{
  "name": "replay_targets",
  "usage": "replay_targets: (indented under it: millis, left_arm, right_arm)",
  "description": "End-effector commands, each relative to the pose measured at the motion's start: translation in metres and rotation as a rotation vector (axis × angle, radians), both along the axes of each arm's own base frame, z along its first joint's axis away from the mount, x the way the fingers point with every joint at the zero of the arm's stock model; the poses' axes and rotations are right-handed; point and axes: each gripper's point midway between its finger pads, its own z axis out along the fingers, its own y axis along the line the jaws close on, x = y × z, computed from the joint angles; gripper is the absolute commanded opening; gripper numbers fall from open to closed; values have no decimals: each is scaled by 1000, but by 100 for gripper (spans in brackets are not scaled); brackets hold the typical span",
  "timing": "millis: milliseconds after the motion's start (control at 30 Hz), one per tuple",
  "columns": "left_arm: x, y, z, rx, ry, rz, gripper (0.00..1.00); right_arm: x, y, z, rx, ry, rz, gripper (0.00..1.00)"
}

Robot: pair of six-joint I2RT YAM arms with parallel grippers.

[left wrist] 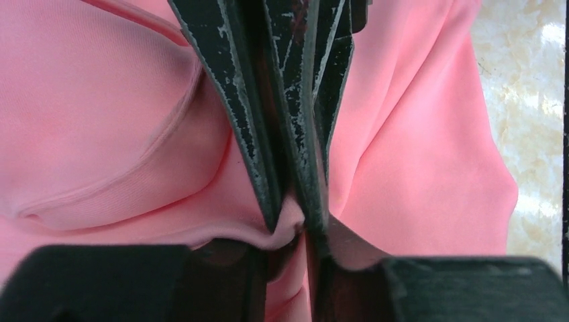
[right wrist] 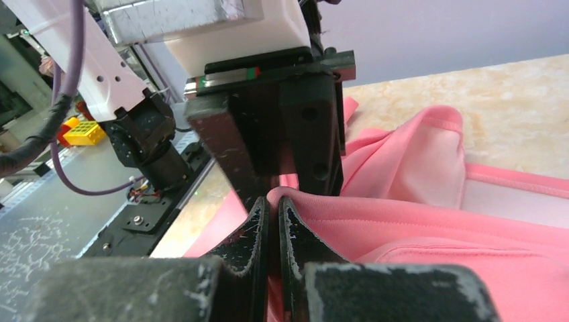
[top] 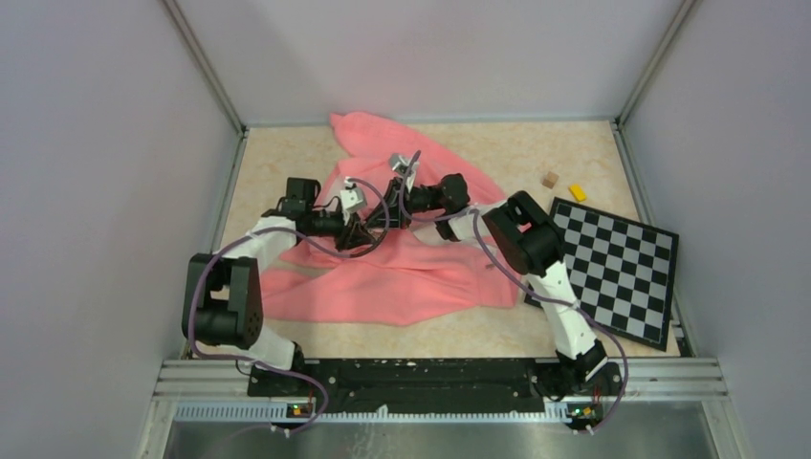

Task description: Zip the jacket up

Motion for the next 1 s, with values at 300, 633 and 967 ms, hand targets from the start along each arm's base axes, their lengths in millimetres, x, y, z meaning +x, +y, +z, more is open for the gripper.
replay_targets:
  millis: [300, 633, 967]
  left_arm:
    - [-18, 23, 35, 121, -83, 353, 60]
    - [-9, 46, 121, -316, 216, 957, 72]
    - [-17, 25, 81, -466, 1208, 1273, 63]
  right_arm:
    - [10, -9, 54, 225, -216, -66, 0]
    - [11, -10, 49, 216, -239, -100, 0]
    - [13, -9, 47, 216, -251, -121, 0]
